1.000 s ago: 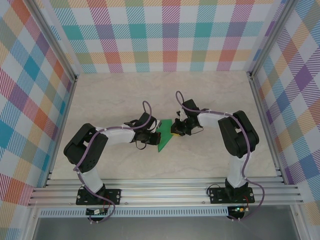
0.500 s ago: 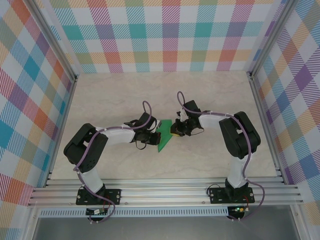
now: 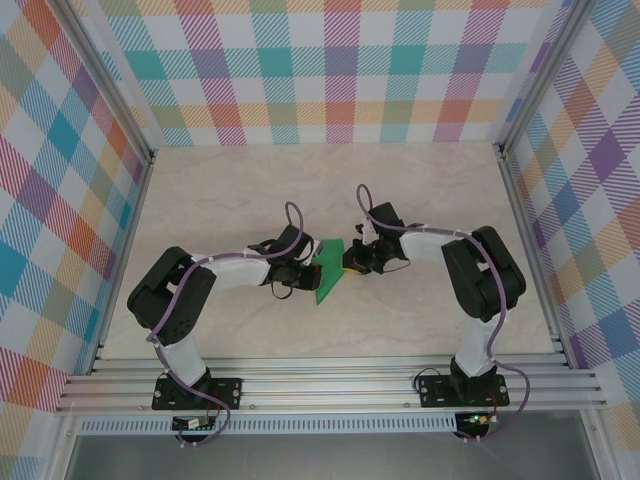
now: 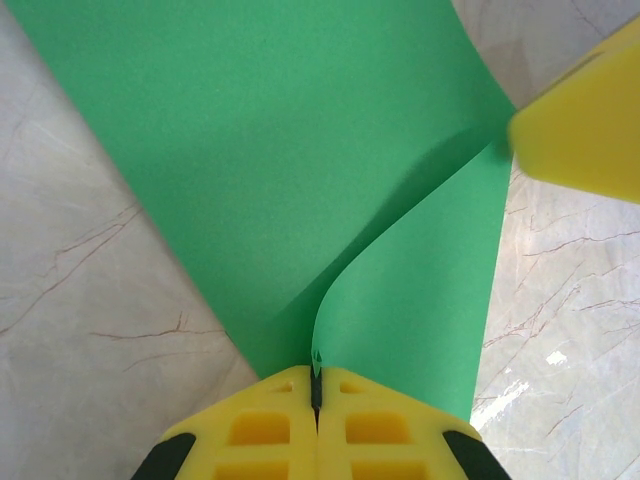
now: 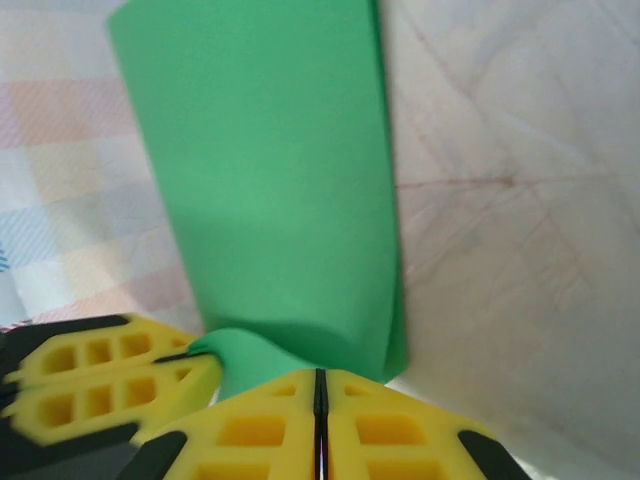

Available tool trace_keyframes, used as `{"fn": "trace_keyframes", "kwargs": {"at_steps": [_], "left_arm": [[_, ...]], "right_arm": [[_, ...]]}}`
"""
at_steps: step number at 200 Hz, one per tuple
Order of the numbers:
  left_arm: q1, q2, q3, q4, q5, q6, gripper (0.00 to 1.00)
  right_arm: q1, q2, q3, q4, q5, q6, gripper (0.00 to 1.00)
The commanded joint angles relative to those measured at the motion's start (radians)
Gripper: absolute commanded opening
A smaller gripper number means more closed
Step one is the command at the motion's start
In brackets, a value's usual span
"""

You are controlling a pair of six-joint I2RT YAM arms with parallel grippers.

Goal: Fold a paper plane with a square sheet of paper (pick it up from the middle)
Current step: Third fold the triangle at the center of the table.

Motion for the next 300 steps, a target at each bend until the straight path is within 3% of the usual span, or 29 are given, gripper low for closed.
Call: {"fn": "trace_keyframes", "kwargs": {"at_steps": [1, 69, 117, 201, 300], "left_arm": [[0.016, 0.003, -0.006, -0.033, -0.014, 0.012, 0.01], [0.016, 0.008, -0.005, -0.033, -0.013, 0.011, 0.01], [0.016, 0.009, -0.004, -0.042, -0.025, 0.015, 0.01], [0.016, 0.015, -0.005, -0.036, -0.026, 0.016, 0.01], [0.016, 0.019, -0.009, -0.034, -0.024, 0.021, 0.01]], "right_arm": [[0.021, -0.051, -0.024, 0.063, -0.056, 0.051, 0.1], [0.069, 0.032, -0.071, 0.167, -0.056, 0.113, 0.09], [0.071, 0.075, -0.066, 0.137, -0.001, 0.078, 0.09], [0.077, -0.054, -0.139, 0.225, -0.075, 0.137, 0.1], [0.129, 0.057, -0.137, 0.248, -0.015, 0.157, 0.08]]}}
